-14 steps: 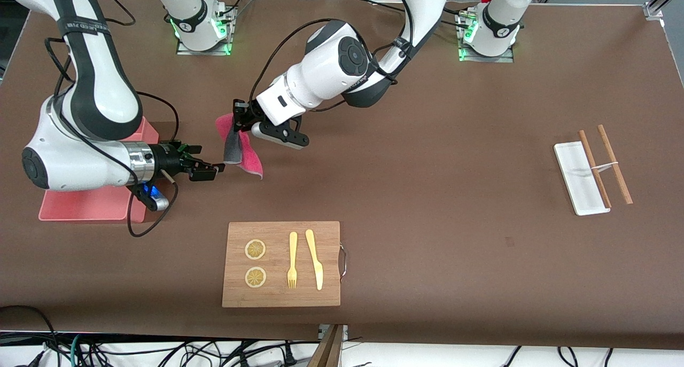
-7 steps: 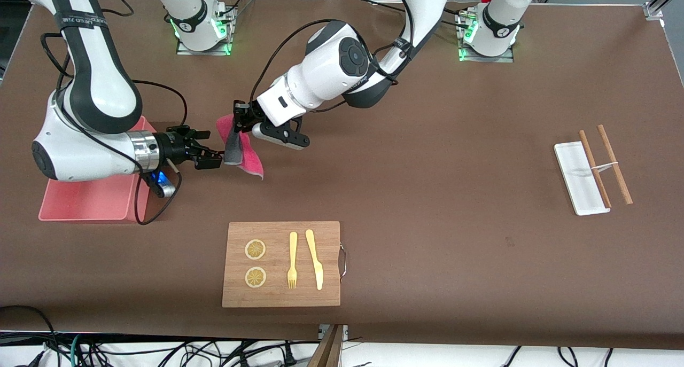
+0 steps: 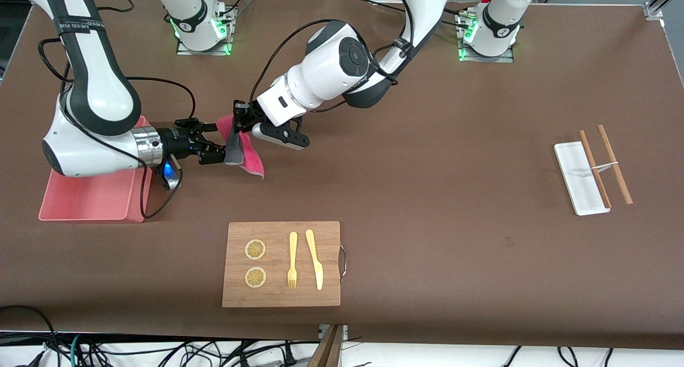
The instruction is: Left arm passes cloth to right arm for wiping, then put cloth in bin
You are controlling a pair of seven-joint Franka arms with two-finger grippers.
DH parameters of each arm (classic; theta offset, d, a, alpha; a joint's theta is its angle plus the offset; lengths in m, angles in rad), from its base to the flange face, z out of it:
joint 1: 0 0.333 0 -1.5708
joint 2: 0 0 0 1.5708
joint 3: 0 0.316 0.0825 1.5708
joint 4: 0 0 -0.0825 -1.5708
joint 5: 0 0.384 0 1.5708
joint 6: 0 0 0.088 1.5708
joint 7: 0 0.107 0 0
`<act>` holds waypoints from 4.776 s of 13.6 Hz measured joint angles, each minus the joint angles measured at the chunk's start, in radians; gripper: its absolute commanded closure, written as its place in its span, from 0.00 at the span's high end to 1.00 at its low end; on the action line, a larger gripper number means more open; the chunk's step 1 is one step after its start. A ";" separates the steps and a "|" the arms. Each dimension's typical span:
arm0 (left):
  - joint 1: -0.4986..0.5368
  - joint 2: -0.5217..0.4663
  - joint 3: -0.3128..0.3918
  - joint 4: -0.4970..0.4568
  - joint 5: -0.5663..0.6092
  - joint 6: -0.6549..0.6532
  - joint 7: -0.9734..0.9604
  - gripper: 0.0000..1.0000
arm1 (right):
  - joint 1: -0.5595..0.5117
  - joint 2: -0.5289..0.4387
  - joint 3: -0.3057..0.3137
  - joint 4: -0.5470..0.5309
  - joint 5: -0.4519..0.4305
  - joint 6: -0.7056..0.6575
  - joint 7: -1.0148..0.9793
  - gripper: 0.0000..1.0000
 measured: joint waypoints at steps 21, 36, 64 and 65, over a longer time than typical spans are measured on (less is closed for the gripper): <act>0.079 -0.027 0.006 0.032 -0.009 -0.034 -0.043 1.00 | 0.002 0.005 0.033 -0.013 -0.017 0.015 0.059 0.00; 0.523 -0.588 0.028 -0.435 0.456 -0.770 0.080 1.00 | 0.090 0.133 0.251 0.047 -0.320 0.246 0.111 0.00; 0.813 -0.622 0.023 -0.440 0.717 -0.927 0.468 1.00 | 0.106 0.282 -0.065 0.270 -0.717 0.014 -0.298 0.00; 0.832 -0.629 0.024 -0.444 0.717 -0.917 0.495 1.00 | 0.110 0.284 -0.038 0.269 -0.717 0.028 -0.241 0.00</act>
